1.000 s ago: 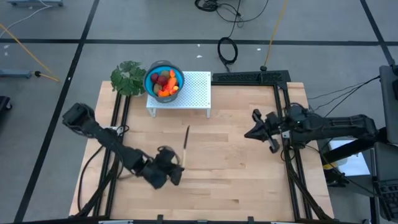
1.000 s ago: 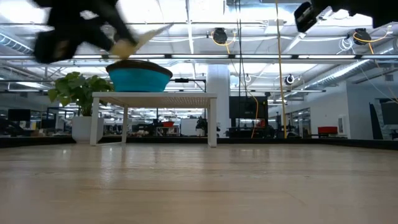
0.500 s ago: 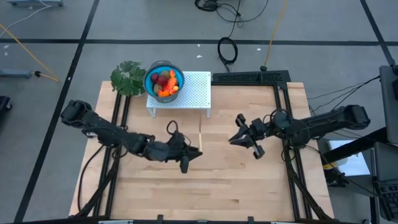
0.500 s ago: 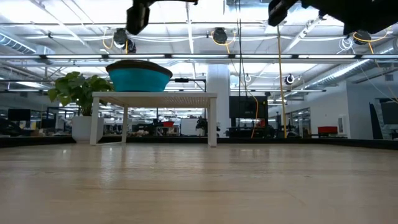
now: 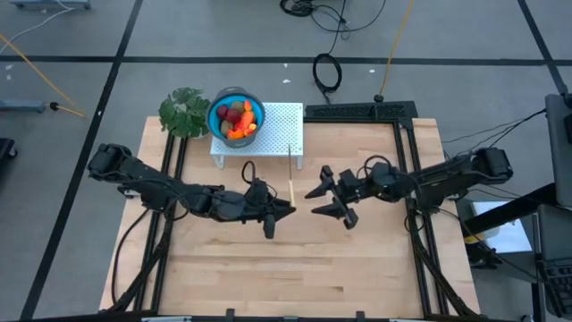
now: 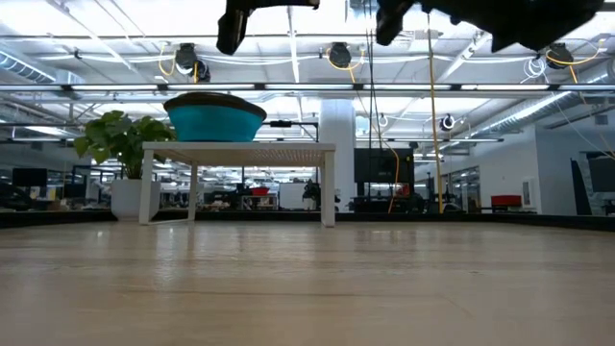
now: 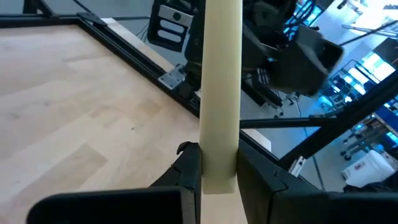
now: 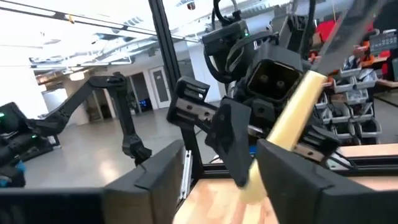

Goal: Pick & Place Fruit
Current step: Put the yellow table knife on the shelf

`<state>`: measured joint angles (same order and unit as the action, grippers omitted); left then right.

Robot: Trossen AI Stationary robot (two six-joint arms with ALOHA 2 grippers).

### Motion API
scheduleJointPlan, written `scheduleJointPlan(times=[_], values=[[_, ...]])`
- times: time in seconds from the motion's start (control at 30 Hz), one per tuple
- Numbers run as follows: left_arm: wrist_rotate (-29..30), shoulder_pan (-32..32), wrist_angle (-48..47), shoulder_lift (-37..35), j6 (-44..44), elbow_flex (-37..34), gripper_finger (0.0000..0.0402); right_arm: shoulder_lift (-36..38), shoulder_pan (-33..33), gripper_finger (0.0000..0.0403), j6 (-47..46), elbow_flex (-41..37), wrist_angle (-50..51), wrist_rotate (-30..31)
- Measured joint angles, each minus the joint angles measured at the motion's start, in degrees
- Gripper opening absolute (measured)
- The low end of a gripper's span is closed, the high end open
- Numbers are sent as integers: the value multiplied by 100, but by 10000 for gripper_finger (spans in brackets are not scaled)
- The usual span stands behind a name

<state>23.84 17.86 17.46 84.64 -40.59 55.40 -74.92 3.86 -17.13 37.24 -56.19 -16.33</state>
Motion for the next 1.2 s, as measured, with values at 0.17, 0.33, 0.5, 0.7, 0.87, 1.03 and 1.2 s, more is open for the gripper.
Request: scheduleJointPlan(times=[0.17,0.33,0.5,0.7,0.87,1.03,1.2], values=[[-1,8,68,0,111,0,63,-219,-116,252,94,411,563,274],[2,16,270,-2,206,0,63,-359,-262,294,-39,655,778,280],[0,16,405,-2,326,2,63,-524,-317,313,-160,930,890,60],[4,10,434,-4,351,4,63,-861,-313,311,-203,1317,1002,-49],[5,12,520,-4,458,4,63,-945,-314,299,-319,1385,1030,-41],[20,10,515,-3,498,4,63,-872,-345,279,-443,1387,1244,-33],[28,-8,506,-4,541,4,63,-869,-378,244,-531,1388,1311,-33]])
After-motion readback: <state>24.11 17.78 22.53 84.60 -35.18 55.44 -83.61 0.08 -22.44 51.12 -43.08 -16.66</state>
